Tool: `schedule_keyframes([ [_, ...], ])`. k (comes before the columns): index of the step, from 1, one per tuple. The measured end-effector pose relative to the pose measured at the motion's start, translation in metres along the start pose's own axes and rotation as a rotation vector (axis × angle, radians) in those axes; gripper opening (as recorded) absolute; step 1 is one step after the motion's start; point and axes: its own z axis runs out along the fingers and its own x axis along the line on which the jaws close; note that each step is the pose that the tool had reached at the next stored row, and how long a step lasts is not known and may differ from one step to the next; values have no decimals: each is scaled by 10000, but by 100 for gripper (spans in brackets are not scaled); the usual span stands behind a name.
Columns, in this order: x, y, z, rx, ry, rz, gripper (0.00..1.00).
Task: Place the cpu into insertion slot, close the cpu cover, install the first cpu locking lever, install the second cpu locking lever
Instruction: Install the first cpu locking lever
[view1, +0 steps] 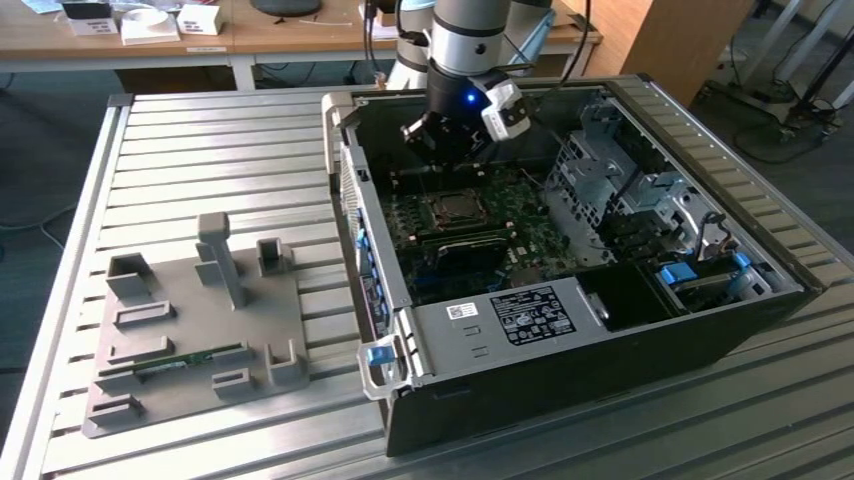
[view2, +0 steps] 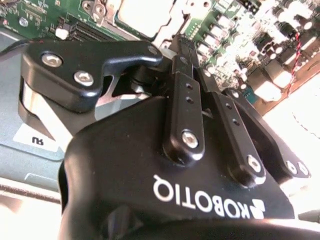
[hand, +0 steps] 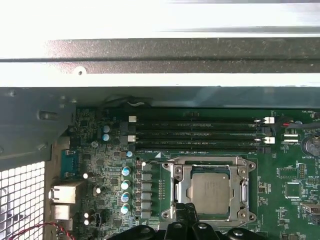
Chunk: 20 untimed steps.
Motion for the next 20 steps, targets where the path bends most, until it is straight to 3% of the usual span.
schedule_keyframes([
  [4, 31, -1, -1, 2, -12, -1, 11],
  [12, 227, 0, -3, 1, -137, -3, 11],
  [20, 270, 0, -25, 1, -174, -6, 11],
])
